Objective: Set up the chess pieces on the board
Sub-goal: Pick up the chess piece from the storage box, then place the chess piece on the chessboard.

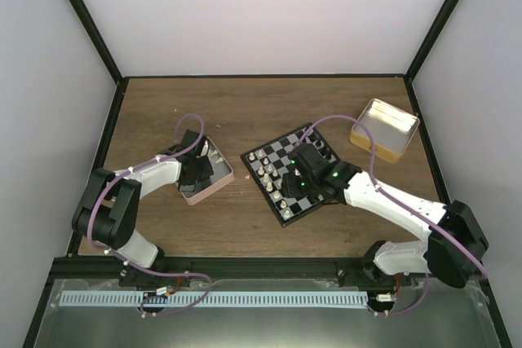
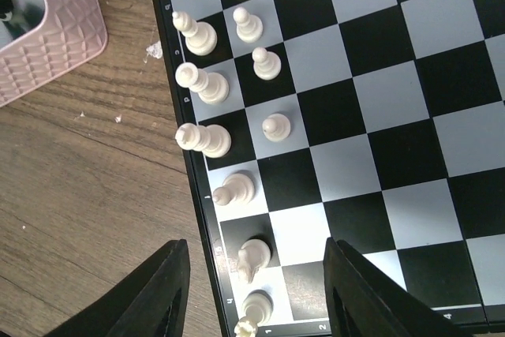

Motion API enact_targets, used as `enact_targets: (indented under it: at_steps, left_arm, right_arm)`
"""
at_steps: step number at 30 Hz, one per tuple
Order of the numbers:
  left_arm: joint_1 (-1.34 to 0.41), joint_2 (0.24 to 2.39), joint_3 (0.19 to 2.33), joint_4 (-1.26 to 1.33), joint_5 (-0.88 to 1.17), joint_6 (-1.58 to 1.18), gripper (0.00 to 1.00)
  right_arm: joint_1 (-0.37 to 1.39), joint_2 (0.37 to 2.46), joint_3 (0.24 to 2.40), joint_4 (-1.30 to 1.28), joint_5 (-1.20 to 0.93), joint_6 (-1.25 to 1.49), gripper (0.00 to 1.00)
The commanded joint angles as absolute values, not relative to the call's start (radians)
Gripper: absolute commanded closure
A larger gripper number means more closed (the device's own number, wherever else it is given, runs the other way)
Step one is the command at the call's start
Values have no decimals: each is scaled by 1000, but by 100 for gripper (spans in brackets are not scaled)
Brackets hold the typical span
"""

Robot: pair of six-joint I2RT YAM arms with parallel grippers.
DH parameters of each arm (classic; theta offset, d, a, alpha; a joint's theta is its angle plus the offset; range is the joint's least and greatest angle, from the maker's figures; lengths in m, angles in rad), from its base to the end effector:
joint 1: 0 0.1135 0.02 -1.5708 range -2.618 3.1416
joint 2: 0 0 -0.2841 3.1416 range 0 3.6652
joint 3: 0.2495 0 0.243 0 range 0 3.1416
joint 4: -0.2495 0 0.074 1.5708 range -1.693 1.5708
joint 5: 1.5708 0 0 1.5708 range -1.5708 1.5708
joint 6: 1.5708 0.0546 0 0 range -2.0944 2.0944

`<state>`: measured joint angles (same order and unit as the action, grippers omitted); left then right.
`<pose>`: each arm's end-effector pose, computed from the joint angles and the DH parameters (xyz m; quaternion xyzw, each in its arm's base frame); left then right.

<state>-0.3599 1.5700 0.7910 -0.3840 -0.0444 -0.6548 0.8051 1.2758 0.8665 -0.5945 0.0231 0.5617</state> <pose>0.2634 -0.0965 0.1569 -0.1483 0.9678 -0.0794 0.1875 0.1717 0.1767 0.2382 -0.1133 0.9533 0.1680 0.2239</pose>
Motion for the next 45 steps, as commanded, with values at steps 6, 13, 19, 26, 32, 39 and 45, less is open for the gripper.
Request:
enact_targets:
  at_steps: [6, 13, 19, 26, 32, 39, 45]
  left_arm:
    - [-373, 1457, 803, -336, -11, -581, 87]
    - [-435, 1310, 805, -156, 285, -467, 87]
    - [-504, 1266, 794, 51, 523, -436, 88]
    - [-520, 1214, 794, 251, 789, -383, 88]
    - [-520, 1171, 814, 304, 943, -324, 88]
    - [-520, 1153, 827, 324, 1095, -277, 90]
    - [-519, 1153, 844, 306, 1074, -245, 90]
  right_arm:
    - [804, 1244, 894, -549, 4, 581, 52]
    - [714, 1184, 955, -475, -205, 559, 49]
    - [607, 1140, 1026, -402, -412, 558, 44]
    - [573, 1173, 1137, -339, -545, 639, 36]
    - [572, 1232, 1215, -324, -723, 603, 39]
    - [572, 1245, 1246, -369, -802, 569, 45]
    - [573, 1251, 1230, -392, -841, 565, 52]
